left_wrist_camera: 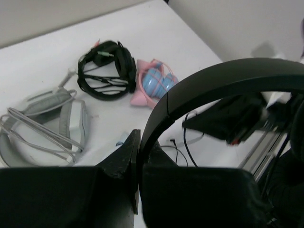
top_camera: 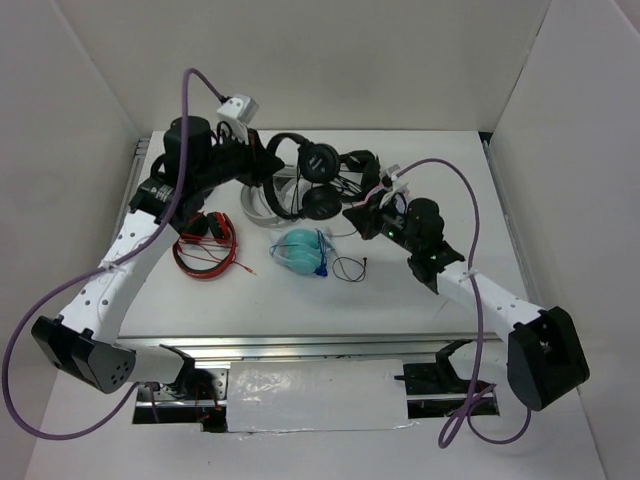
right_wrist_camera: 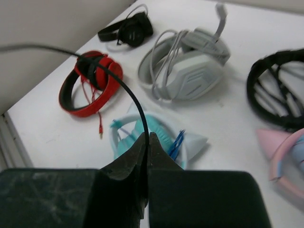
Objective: Wrap the headphones
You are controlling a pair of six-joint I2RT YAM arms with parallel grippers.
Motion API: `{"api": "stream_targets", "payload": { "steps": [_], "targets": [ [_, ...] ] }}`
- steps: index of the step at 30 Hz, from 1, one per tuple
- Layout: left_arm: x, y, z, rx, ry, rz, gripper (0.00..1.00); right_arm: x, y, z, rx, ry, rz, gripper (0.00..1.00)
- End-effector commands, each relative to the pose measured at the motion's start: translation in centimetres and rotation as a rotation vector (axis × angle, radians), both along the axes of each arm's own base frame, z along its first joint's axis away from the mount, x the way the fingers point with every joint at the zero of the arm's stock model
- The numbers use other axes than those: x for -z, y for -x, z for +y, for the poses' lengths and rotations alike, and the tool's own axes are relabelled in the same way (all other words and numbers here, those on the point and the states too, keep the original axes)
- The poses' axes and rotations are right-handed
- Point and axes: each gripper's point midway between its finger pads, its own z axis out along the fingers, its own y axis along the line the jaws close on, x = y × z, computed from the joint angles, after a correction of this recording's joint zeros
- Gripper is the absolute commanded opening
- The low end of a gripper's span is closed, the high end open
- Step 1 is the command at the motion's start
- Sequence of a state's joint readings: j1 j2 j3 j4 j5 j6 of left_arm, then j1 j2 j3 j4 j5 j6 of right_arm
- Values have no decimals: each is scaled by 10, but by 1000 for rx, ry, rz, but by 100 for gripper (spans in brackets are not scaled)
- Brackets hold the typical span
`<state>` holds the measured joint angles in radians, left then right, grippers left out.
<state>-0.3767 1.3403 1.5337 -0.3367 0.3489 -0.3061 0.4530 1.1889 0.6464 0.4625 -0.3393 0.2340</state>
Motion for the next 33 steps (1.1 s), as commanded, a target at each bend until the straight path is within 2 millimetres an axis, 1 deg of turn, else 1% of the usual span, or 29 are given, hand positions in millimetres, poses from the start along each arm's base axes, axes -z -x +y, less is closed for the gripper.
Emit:
{"api": "stream_targets", "payload": {
  "steps": [1, 2, 3, 4, 5, 6, 7, 8, 9, 10, 11, 13, 14, 15, 17, 19, 20, 21, 22, 23, 24, 25, 26, 28, 29, 30, 31, 32, 33],
  "targets": [
    [-11, 18, -10, 80, -76, -158, 0, -55, -14, -6, -10, 16, -116, 0],
    [4, 21, -16, 87, -107, -139, 0, -51, -20, -16, 14, 60, -102, 0],
    [13, 18, -13, 52, -135, -130, 0, -69, -25, -20, 33, 64, -132, 0],
    [24, 16, -15, 50, -169, -127, 0, -75, -30, -26, 54, 80, -135, 0],
    [38, 21, -22, 70, -192, -108, 0, -79, -33, -30, 70, 96, -136, 0],
    [44, 19, -24, 55, -204, -103, 0, -81, -36, -36, 90, 117, -132, 0],
    [55, 14, -23, 28, -242, -93, 0, -97, -39, -39, 110, 120, -162, 0],
    [65, 17, -30, 48, -266, -82, 0, -99, -42, -42, 119, 135, -166, 0],
    [72, 17, -33, 47, -285, -76, 0, -110, -44, -44, 125, 152, -174, 0],
    [83, 13, -33, 34, -327, -71, 0, -114, -46, -45, 132, 160, -172, 0],
    [91, 15, -38, 35, -351, -62, 0, -115, -46, -47, 130, 190, -169, 0],
    [111, 8, -38, -10, -422, -38, 0, -125, -48, -48, 132, 203, -154, 0],
    [116, 5, -36, -40, -447, -30, 0, -117, -45, -47, 118, 223, -109, 0],
    [128, -1, -35, -72, -474, -2, 0, -126, -45, -46, 114, 216, -112, 0],
    [137, -8, -30, -119, -519, 19, 0, -121, -36, -38, 75, 213, -73, 0],
    [157, -20, -28, -183, -578, 66, 0, -121, -25, -29, 47, 217, -58, 0],
    [152, -22, -24, -211, -587, 57, 0, -120, -22, -26, 42, 223, -51, 0],
    [159, -28, -24, -243, -597, 76, 0, -121, -21, -26, 47, 230, -43, 1],
    [156, -33, -18, -291, -620, 82, 0, -116, -12, -18, 28, 225, 6, 1],
    [162, -40, -16, -332, -641, 98, 0, -119, -12, -16, 35, 225, 21, 1],
    [153, -45, -15, -379, -616, 102, 0, -117, -9, -13, 33, 221, 49, 2],
    [156, -46, -11, -399, -630, 117, 0, -107, -4, -11, 21, 229, 107, 1],
    [157, -50, -9, -439, -630, 123, 0, -104, 0, -2, -2, 235, 132, 1],
    [154, -52, -6, -470, -622, 125, 0, -87, 7, -1, 8, 269, 221, 1],
    [149, -54, -2, -505, -608, 114, 0, -83, 10, 6, 1, 287, 244, 1],
    [147, -54, 1, -520, -610, 109, 0, -78, 7, 1, 40, 311, 264, 1],
    [145, -54, 4, -535, -611, 105, 0, -66, 10, -1, 53, 350, 317, 1],
    [142, -54, 10, -555, -624, 97, 0, -68, 11, -1, 71, 363, 319, 1],
    [137, -53, 11, -563, -623, 89, 0, -64, 5, -11, 143, 400, 326, 0]
  ]
}}
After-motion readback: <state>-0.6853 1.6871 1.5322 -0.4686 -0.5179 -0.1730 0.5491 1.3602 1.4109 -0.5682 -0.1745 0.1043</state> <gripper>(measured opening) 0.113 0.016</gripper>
